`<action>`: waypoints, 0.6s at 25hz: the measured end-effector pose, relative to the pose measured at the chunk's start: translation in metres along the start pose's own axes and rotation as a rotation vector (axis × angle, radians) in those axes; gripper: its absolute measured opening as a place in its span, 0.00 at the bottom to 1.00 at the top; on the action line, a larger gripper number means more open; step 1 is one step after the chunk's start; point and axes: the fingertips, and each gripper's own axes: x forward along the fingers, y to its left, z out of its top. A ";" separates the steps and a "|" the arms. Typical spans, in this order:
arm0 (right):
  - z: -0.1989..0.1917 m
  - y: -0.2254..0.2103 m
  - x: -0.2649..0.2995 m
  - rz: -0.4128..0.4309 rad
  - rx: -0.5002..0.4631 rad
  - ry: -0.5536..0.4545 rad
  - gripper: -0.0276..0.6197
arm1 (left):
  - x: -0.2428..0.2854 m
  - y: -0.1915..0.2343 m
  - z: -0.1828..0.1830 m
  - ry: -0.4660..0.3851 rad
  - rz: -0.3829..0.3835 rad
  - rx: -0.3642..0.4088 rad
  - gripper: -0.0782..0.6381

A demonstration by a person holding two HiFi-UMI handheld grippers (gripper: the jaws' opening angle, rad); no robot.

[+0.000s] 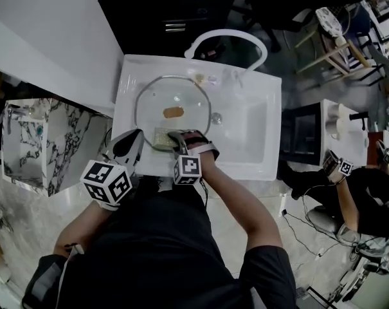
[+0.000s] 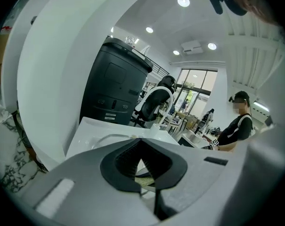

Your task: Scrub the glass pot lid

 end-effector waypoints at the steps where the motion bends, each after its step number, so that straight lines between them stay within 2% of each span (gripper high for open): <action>1: 0.001 0.004 -0.001 0.003 -0.004 0.000 0.14 | 0.002 -0.003 0.000 0.003 -0.009 0.005 0.11; 10: 0.007 0.046 -0.007 0.069 -0.014 -0.010 0.14 | 0.013 -0.019 0.000 0.024 -0.059 0.037 0.11; 15: 0.007 0.058 -0.008 0.108 0.022 -0.010 0.14 | 0.014 -0.026 0.001 0.026 -0.076 0.047 0.11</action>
